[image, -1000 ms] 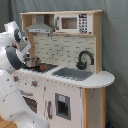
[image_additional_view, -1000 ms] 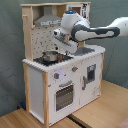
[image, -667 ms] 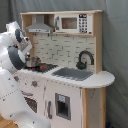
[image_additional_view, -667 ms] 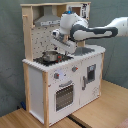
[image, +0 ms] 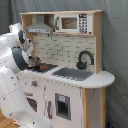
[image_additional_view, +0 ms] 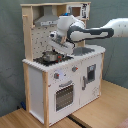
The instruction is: Play with the kitchen
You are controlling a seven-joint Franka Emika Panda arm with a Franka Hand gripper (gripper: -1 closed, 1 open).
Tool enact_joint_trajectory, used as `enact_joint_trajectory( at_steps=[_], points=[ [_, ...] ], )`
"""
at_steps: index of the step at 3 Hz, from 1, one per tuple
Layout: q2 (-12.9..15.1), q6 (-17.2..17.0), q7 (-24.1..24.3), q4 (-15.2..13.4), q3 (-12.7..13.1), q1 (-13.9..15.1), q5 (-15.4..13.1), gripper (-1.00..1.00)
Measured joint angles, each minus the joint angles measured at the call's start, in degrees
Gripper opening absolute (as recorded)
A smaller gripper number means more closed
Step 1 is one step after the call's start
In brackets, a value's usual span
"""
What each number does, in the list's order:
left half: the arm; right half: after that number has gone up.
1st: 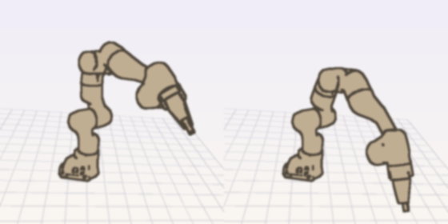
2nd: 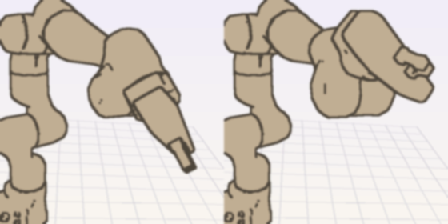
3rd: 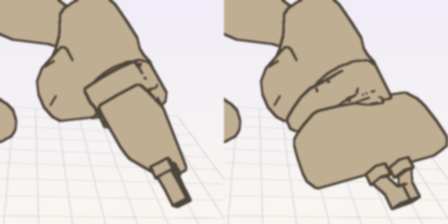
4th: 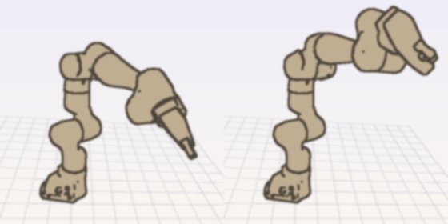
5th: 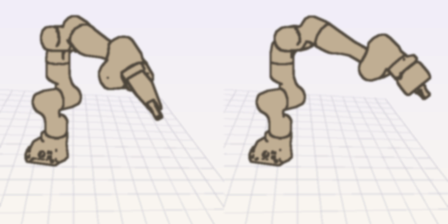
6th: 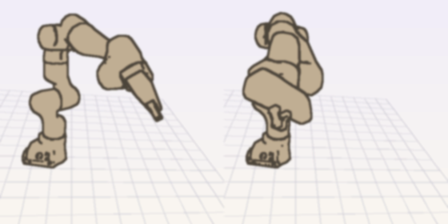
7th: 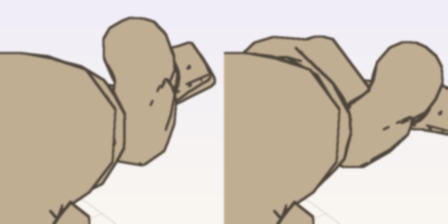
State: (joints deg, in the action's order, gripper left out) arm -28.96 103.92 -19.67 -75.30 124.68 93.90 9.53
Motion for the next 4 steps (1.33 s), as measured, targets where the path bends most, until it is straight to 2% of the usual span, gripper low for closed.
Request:
enact_joint_trajectory(
  at_steps=[1, 4],
  points=[
    [-1.1, -0.3, -1.2, 2.3, 4.0, 4.2, 0.0, 1.00],
    [-5.7, -4.3, -6.0, 11.4, 13.2, 14.6, 1.1, 1.00]
  ],
)
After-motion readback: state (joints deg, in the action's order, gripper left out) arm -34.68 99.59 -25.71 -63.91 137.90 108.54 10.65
